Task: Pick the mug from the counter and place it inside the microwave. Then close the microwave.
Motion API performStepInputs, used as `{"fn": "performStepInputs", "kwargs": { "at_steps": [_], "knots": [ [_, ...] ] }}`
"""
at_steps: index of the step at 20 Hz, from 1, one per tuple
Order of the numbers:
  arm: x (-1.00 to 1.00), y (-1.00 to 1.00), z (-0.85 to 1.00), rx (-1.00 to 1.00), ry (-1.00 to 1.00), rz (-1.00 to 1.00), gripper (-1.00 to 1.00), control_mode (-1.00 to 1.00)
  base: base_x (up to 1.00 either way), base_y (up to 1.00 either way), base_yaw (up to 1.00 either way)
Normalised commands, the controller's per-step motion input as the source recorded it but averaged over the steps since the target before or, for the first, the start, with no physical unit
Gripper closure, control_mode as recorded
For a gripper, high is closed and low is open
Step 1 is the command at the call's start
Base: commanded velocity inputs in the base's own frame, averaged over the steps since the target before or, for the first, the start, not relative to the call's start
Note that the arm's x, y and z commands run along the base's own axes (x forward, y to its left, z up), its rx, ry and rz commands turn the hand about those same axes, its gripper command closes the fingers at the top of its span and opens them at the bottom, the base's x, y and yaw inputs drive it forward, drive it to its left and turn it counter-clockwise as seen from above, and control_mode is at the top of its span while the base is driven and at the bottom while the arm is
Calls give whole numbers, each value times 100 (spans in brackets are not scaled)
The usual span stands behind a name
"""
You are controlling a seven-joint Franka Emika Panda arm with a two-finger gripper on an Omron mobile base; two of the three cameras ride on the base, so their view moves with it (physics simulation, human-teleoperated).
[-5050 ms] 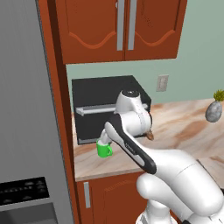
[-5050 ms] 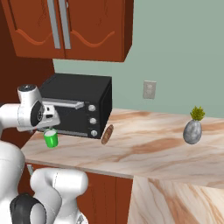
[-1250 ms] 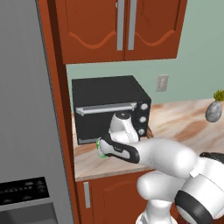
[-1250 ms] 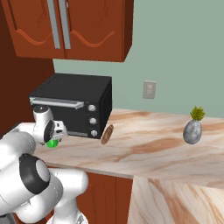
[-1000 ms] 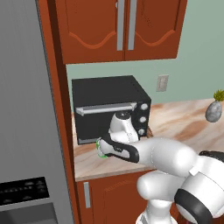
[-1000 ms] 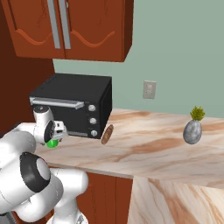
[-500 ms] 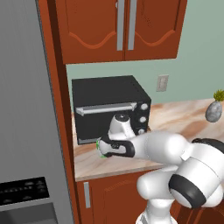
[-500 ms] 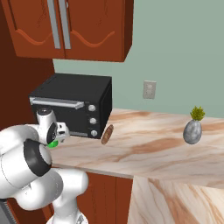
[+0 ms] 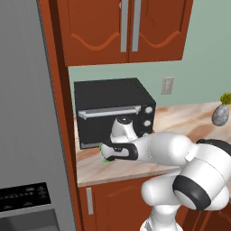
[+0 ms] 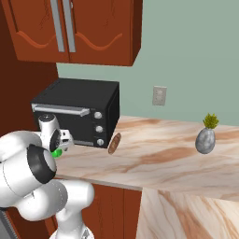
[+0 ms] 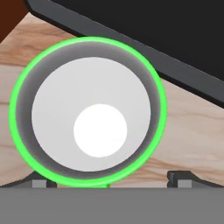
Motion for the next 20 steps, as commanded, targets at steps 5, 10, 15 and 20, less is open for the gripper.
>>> {"fn": "performStepInputs", "kwargs": {
  "at_steps": [5, 10, 15, 20],
  "knots": [
    [0, 0, 0, 0, 0, 0, 100, -100, 0, 0, 0],
    [0, 0, 0, 0, 0, 0, 100, -100, 0, 0, 0],
    [0, 0, 0, 0, 0, 0, 100, -100, 0, 0, 0],
    [-22, 0, 1, 0, 0, 0, 100, -100, 0, 0, 0]
  ]
}}
